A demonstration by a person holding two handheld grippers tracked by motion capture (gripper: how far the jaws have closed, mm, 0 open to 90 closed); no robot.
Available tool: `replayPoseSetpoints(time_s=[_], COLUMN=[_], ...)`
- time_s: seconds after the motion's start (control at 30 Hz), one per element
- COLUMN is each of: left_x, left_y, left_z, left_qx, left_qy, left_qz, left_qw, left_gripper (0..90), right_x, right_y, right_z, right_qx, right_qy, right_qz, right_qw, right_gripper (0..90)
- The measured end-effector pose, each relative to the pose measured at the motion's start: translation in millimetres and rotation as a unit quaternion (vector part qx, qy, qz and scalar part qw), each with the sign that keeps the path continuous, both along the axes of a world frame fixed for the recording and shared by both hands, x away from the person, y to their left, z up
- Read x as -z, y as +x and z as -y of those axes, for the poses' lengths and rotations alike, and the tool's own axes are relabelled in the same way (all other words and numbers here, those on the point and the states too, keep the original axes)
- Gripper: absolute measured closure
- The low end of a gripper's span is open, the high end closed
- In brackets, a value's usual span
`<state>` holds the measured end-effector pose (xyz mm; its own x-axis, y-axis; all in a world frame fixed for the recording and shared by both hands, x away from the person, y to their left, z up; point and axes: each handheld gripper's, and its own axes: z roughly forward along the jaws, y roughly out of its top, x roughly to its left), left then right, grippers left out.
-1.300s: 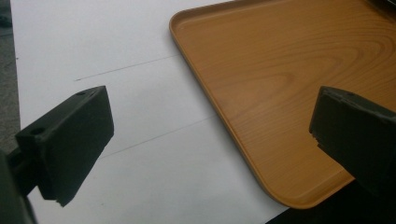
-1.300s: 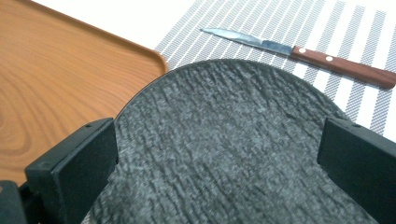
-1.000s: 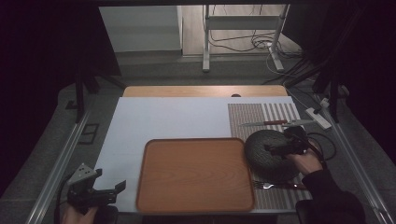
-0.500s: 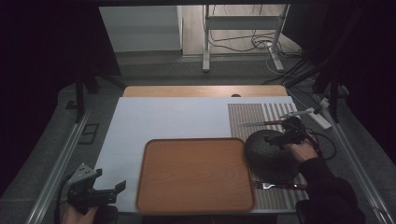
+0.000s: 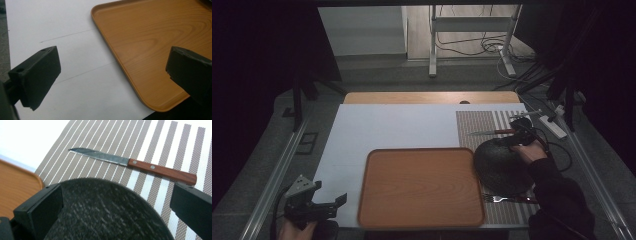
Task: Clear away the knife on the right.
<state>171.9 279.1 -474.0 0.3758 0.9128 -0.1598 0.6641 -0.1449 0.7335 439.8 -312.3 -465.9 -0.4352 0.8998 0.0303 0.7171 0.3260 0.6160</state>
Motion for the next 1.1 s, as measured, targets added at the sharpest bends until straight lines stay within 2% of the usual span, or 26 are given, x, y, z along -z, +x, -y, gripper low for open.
replayPoseSetpoints(time_s=[0.17, 0.37, 0.5, 1.03, 1.1], left_x=[0.1, 0.1, 0.2, 0.3, 0.3], left_y=[0.1, 0.2, 0.3, 0.6, 0.6], left_z=[0.0, -0.1, -0.2, -0.4, -0.4], left_qx=[0.000, -0.001, -0.001, -0.003, -0.003], left_qy=[0.000, 0.000, 0.000, -0.001, -0.001], left_qz=[0.000, -0.001, -0.001, -0.003, -0.003], left_qw=[1.0000, 1.0000, 1.0000, 1.0000, 1.0000], left_gripper=[0.6, 0.6, 0.6, 0.6, 0.6], right_x=[0.6, 3.9, 5.5, 14.4, 14.7], right_y=[12.2, 26.0, 32.1, 63.1, 64.9], right_z=[1.2, 0.8, 0.8, 1.3, 3.0], right_qx=[0.011, 0.015, 0.018, 0.024, 0.024], right_qy=[0.006, -0.005, -0.005, -0.032, -0.036], right_qz=[-0.005, -0.012, -0.014, -0.022, -0.020], right_qw=[0.9999, 0.9998, 0.9997, 0.9990, 0.9988], right_gripper=[0.0, 0.0, 0.0, 0.0, 4.4])
